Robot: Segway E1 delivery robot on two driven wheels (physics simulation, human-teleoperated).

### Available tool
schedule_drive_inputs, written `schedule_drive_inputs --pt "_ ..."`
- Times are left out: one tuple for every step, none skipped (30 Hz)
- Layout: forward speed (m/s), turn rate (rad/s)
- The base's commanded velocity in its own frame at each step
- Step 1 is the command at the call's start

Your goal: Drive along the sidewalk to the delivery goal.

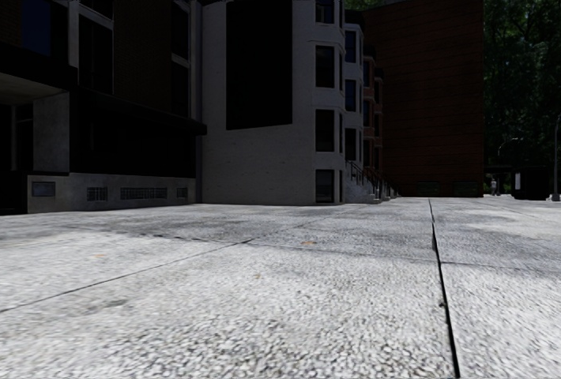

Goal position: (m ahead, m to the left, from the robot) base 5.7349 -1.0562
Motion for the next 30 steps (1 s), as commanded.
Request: schedule_drive_inputs --pt "2.00 0.00" --pt "2.00 0.00" --pt "2.00 0.00" --pt "2.00 0.00" --pt "2.00 0.00" --pt "2.00 0.00" --pt "2.00 0.00" --pt "2.00 0.00" --pt "2.00 0.00" --pt "2.00 0.00" --pt "2.00 0.00" --pt "2.00 0.00" --pt "2.00 0.00" --pt "2.00 0.00" --pt "2.00 0.00" --pt "2.00 0.00" --pt "2.00 0.00" --pt "2.00 0.00" --pt "2.00 0.00" --pt "2.00 0.00" --pt "2.00 0.00" --pt "2.00 0.00" --pt "2.00 0.00" --pt "2.00 0.00" --pt "2.00 0.00" --pt "2.00 0.00" --pt "2.00 0.00" --pt "2.00 0.00" --pt "2.00 0.00" --pt "2.00 0.00"
